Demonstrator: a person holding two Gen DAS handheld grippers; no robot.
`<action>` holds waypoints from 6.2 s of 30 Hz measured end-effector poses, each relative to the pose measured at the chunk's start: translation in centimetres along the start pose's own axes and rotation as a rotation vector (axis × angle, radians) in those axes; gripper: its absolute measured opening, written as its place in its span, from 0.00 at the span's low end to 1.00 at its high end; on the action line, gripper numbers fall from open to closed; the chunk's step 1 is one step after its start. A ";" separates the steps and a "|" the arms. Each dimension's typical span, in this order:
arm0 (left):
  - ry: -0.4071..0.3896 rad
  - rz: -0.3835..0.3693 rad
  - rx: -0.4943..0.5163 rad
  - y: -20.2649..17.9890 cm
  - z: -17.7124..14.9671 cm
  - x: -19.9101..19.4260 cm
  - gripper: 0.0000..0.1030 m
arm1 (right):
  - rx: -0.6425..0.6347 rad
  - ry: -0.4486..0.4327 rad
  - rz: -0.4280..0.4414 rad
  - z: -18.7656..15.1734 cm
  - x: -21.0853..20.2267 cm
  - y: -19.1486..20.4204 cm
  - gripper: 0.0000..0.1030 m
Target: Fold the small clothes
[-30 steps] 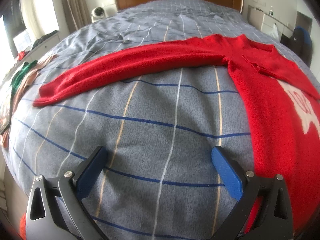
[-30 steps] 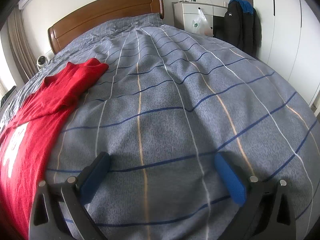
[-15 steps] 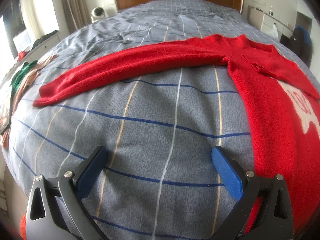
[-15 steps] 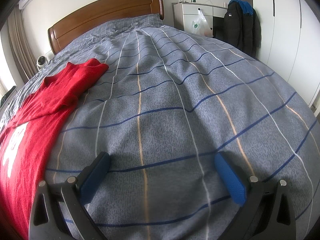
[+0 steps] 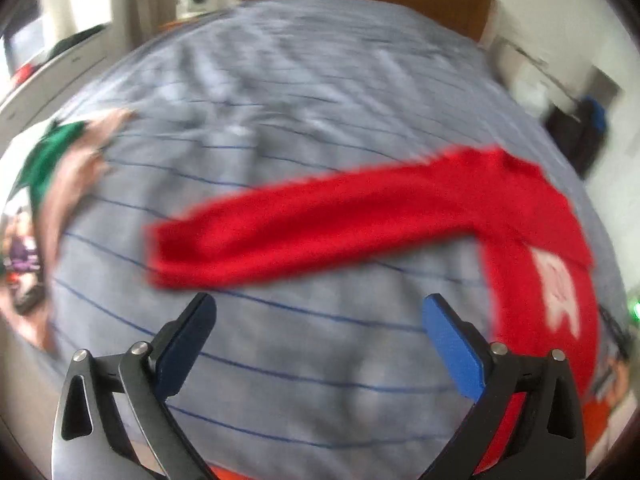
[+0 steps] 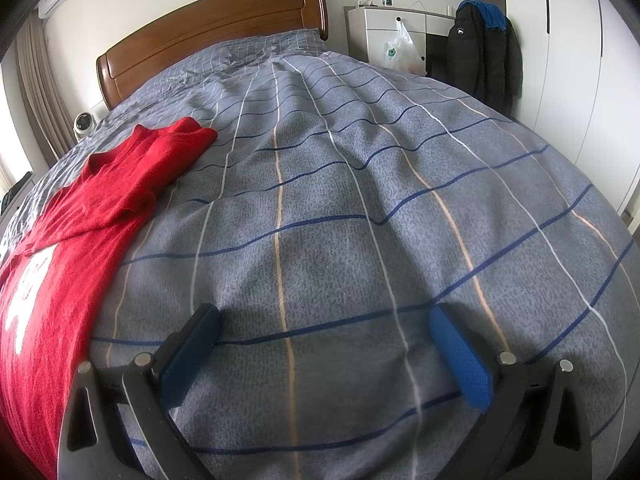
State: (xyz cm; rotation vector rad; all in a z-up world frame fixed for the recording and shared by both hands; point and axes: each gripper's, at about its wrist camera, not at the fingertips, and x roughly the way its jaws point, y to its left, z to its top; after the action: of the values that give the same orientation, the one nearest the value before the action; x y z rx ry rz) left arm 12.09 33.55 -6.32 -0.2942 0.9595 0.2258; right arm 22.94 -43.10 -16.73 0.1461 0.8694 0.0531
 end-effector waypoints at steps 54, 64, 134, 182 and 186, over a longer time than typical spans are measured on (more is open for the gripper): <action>-0.152 -0.100 0.328 -27.3 1.2 4.3 0.98 | -0.005 -0.006 0.007 0.8 0.7 -0.4 1.00; -0.071 0.075 0.105 -13.4 1.1 14.3 1.00 | -0.010 -0.013 -0.016 0.3 0.4 0.2 1.00; -0.049 0.033 0.089 -12.1 1.1 13.4 0.99 | -0.020 -0.024 -0.039 0.1 0.4 0.6 1.00; -0.519 0.193 0.175 -16.8 -6.5 -6.4 0.99 | -0.108 -0.113 -0.078 0.8 -3.6 2.3 1.00; -0.585 0.272 0.204 -17.2 -6.4 -9.2 1.00 | -0.285 -0.197 -0.051 2.9 -8.4 4.3 1.00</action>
State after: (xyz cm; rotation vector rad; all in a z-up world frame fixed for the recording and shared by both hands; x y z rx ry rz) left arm 7.53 14.72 0.40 0.0953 0.4317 0.4319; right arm 19.78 -40.10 -7.87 -0.1364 0.6604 0.1126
